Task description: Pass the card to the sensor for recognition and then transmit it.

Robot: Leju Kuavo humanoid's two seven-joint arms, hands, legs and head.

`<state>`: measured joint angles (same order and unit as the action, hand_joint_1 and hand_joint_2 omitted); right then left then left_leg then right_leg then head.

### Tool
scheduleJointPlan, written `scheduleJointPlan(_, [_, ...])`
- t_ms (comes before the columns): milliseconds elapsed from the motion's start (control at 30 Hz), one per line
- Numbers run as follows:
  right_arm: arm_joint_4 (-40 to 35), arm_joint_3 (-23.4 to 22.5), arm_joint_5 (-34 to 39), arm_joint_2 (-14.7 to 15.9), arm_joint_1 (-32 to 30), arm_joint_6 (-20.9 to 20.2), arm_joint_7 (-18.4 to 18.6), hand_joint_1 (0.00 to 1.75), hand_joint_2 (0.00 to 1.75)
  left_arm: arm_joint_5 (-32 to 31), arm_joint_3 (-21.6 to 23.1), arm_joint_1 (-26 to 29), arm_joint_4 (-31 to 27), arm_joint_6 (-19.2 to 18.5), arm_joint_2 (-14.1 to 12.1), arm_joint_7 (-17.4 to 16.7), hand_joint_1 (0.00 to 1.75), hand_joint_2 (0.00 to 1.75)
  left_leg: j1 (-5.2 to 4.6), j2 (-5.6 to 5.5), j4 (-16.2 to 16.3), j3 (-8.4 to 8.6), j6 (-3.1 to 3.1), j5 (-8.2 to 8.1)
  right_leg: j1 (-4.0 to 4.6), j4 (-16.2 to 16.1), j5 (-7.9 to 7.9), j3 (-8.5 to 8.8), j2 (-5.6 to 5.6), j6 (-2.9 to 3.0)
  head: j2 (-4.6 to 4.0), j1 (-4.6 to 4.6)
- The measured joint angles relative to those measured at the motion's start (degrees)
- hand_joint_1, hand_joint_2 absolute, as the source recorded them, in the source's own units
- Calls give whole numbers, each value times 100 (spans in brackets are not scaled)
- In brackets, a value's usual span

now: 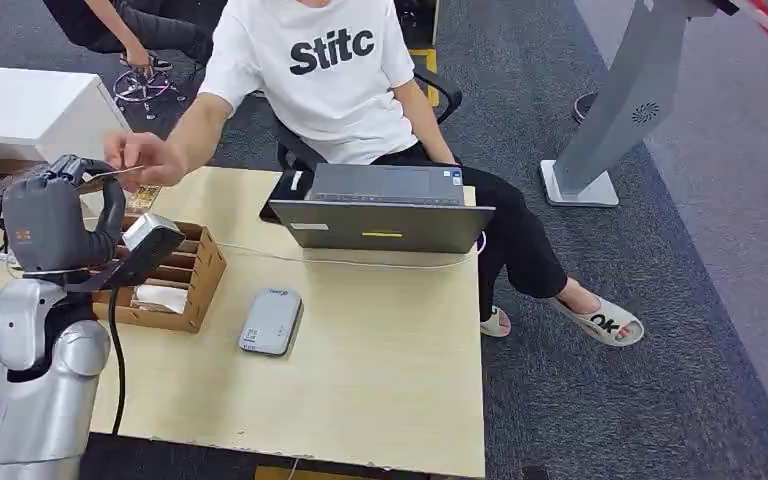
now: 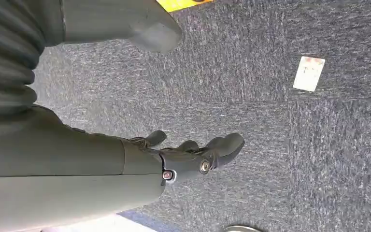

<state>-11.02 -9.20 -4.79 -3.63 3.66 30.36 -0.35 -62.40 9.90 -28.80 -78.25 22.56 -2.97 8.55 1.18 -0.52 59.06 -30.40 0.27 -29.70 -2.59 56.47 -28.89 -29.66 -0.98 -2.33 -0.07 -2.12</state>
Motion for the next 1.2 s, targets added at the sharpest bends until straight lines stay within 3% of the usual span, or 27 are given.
scheduleJointPlan(233, [0, 0, 0, 0, -1, 0, 0, 0, 175, 66, 9, 0, 46, -103, 20, 77, 175, 175, 0, 0, 0, 0, 0, 0, 0, 0, 0, 0, 0, 0, 0, -2])
scheduleJointPlan(433, [0, -7, 59, 0, -5, 7, 2, 0, 175, 212, 247, 119, 70, -837, 20, 92, 175, 175, 0, -1, 0, -2, 0, 0, 0, 0, 0, 0, 1, 0, 0, 0])
scheduleJointPlan(700, [0, -42, 68, 0, -8, 15, 0, 0, 175, 170, 559, 335, 70, -1149, 9, 57, 175, 175, -1, 0, 0, -3, 0, 0, -1, 0, 0, 0, 1, 0, 0, 0])
scheduleJointPlan(767, [2, -105, 46, 0, -11, 22, 0, 0, 175, 181, 987, 659, 68, -1501, -138, -102, 175, 175, 0, -1, 0, -3, 0, 0, 0, 0, 0, -1, 1, 0, 0, -2])
scheduleJointPlan(1000, [2, -131, -149, 0, -12, 0, 9, 0, 175, 120, 1294, 776, 214, -1589, -232, -256, 175, 175, 0, -1, 0, -3, 0, 0, 0, 0, 0, -1, 2, 0, 0, -2])
scheduleJointPlan(1200, [2, -131, -247, -17, -12, -35, 24, 0, 175, -68, 1517, 798, 752, -1504, -208, -354, 175, 175, -1, -1, 0, -4, 0, 0, 0, 0, 0, -1, 2, 0, 0, -2])
